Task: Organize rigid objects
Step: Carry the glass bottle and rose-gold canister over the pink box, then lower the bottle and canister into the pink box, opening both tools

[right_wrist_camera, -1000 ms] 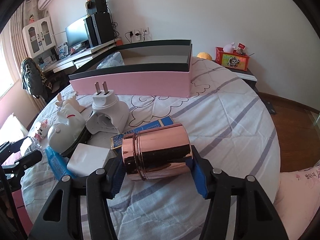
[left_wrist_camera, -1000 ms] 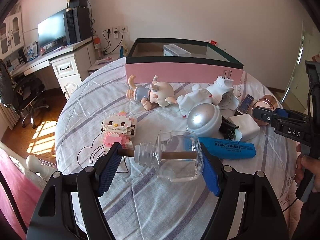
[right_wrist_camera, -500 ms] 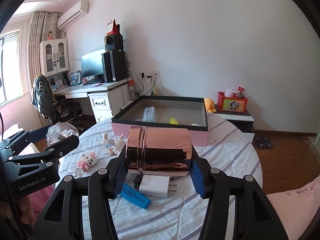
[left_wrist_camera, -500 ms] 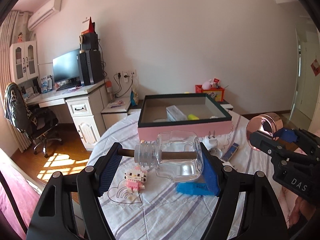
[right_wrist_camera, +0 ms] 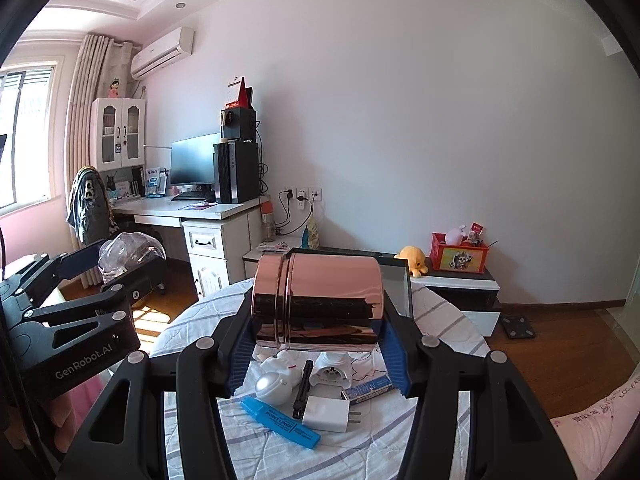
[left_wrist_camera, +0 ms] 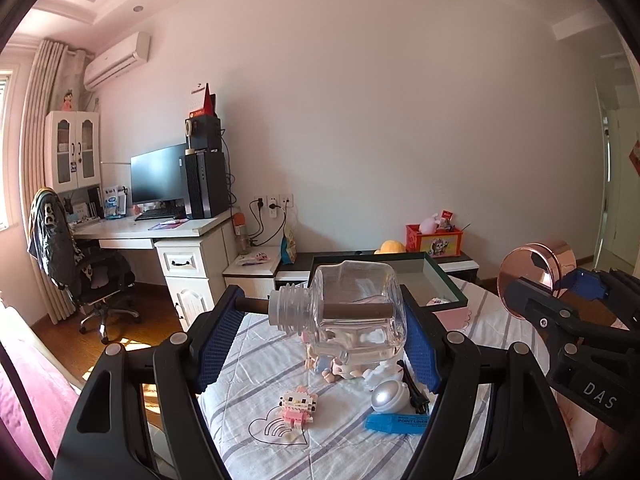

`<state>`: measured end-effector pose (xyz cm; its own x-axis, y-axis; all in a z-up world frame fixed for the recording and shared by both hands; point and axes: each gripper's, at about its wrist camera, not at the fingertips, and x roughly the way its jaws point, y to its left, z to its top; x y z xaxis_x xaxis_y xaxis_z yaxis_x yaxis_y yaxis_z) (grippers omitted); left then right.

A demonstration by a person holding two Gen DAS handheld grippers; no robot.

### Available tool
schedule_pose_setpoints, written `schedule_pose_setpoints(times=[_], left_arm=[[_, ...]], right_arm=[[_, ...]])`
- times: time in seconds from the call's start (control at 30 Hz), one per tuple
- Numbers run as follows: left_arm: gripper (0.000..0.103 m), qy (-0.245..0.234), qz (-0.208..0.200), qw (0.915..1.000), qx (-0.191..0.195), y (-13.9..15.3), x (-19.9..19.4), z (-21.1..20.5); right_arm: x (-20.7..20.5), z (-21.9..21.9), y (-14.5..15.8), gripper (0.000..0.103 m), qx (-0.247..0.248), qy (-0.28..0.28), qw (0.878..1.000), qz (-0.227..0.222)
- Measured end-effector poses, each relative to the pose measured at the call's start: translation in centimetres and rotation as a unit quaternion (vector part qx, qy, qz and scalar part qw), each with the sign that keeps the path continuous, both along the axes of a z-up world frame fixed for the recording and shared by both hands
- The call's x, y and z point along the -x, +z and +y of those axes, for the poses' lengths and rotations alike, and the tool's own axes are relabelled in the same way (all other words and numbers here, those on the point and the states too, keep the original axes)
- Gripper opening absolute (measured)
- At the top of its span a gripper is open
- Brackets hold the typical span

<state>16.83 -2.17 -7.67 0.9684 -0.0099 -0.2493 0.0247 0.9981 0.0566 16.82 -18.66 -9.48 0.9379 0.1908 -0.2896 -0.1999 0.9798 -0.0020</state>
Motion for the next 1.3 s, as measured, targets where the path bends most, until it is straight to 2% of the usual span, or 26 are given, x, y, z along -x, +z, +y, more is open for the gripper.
schedule_pose_setpoints(times=[0.17, 0.33, 0.47, 0.67, 0.77, 0.87, 1.0, 1.07, 1.17, 1.3], left_arm=[[0.075, -0.001, -0.001, 1.0, 0.004, 0.2, -0.3, 0.1], [0.075, -0.009, 0.012, 0.9999, 0.005, -0.2, -2.4, 0.3], [0.075, -0.03, 0.038, 0.9988, 0.008, -0.5, -6.5, 0.2], [0.075, -0.052, 0.099, 0.9937, 0.013, -2.1, -15.2, -0.2], [0.075, -0.053, 0.124, 0.9909, -0.007, -3.4, -19.6, -1.0], [0.075, -0.059, 0.162, 0.985, -0.007, -5.1, -24.0, -1.6], [0.075, -0.052, 0.203, 0.9772, -0.036, -7.5, -29.0, -2.9], [0.075, -0.058, 0.228, 0.9711, -0.038, -8.9, -30.8, -3.2], [0.076, -0.06, 0.244, 0.9668, -0.044, -10.2, -32.4, -3.6], [0.077, -0.057, 0.247, 0.967, -0.027, -10.7, -33.4, -3.4]], right_arm=[[-0.8, 0.3, 0.4, 0.056, 0.007, 0.003, 1.0, -0.002], [-3.0, 0.2, 0.6, 0.056, 0.014, 0.002, 1.0, 0.004], [-6.1, -0.5, 0.5, 0.056, 0.024, -0.003, 1.0, 0.015], [-12.8, -2.1, -0.5, 0.056, 0.037, -0.008, 0.998, 0.049], [-16.6, -2.7, -1.8, 0.056, 0.044, -0.008, 0.996, 0.075], [-20.8, -3.1, -3.8, 0.056, 0.045, -0.002, 0.993, 0.112], [-26.1, -3.5, -6.7, 0.056, 0.04, 0.005, 0.985, 0.168], [-28.1, -3.7, -8.2, 0.056, 0.04, 0.0, 0.981, 0.191], [-30.4, -4.0, -10.1, 0.056, 0.04, -0.005, 0.974, 0.221], [-32.0, -4.0, -11.7, 0.056, 0.046, -0.009, 0.969, 0.244]])
